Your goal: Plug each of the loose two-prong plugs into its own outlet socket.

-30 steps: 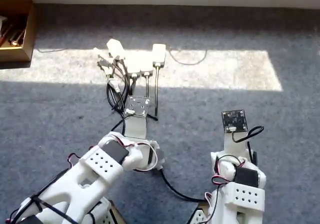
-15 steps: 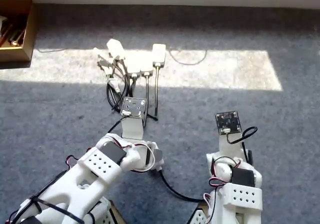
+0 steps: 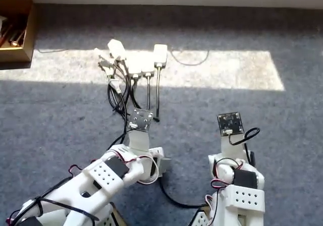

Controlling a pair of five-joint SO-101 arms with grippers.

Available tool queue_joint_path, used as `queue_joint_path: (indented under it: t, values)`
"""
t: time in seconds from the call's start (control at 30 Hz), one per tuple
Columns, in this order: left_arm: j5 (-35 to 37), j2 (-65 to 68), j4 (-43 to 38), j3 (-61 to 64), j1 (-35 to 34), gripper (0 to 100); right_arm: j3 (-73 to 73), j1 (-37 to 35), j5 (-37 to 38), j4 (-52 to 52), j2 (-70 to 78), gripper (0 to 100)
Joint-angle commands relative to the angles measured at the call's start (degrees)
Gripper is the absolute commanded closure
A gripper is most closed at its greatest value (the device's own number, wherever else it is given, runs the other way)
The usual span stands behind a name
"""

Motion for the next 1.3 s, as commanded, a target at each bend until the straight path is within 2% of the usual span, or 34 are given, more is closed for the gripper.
queue_joint_path:
  t: [0.0, 0.1, 0.27, 0.4, 0.5, 0.63, 0.7, 0.8, 0.87, 0.93, 1.03, 1.1, 1.17, 1.27]
  values:
    - [-2.37, -0.22, -0.26, -0.31, -1.98, 76, -0.40, -0.40, -0.44, -0.84, -0.48, 65.6]
    - [-13.27, -0.13, -0.26, -0.22, -6.99, 78, -0.40, -0.22, -0.44, -0.84, -0.48, 65.6]
    - [-24.09, -0.04, -0.26, -1.80, -16.04, 100, -0.40, -0.22, -0.44, -0.84, -0.48, 65.6]
    - [-33.85, -0.22, -0.18, -3.12, -20.53, 100, -0.40, -0.22, -0.44, -0.84, -0.48, 65.6]
    - [-44.84, -0.22, -0.09, -6.81, -24.75, 99, -0.40, -0.22, -0.44, -0.84, -0.48, 65.6]
    - [-49.32, 0.04, 7.21, -19.03, -30.11, 99, -0.40, -0.22, -0.35, -0.84, -0.48, 65.6]
    - [-54.59, 0.04, 10.81, -27.12, -31.87, 99, -0.40, -0.40, -0.35, -0.92, -0.48, 65.6]
    - [-72.18, 0.04, 16.00, -36.35, -31.69, 99, -0.40, -0.40, -0.35, -0.92, -0.48, 65.6]
    - [-84.04, -0.22, 20.92, -39.52, -29.14, 99, -0.40, -0.40, -0.35, -1.01, -0.48, 65.6]
    - [-94.68, -0.22, 28.31, -42.24, -26.07, 99, -0.40, -0.40, -0.35, -1.10, -0.48, 65.6]
    - [-105.49, -0.22, 42.46, -45.49, -21.05, 99, -0.31, -0.40, -0.26, -1.10, -0.48, 65.6]
    - [-111.38, 0.04, 52.57, -45.67, -17.80, 99, -0.31, -0.40, -0.26, -1.10, -0.48, 65.6]
    - [-113.41, -0.04, 59.34, -42.15, -14.46, 99, -0.31, -0.40, -0.26, -1.10, -0.48, 65.6]
    - [-113.41, -0.22, 56.09, -31.08, -10.15, 99, -0.31, -0.40, -0.26, -1.10, -0.48, 65.6]
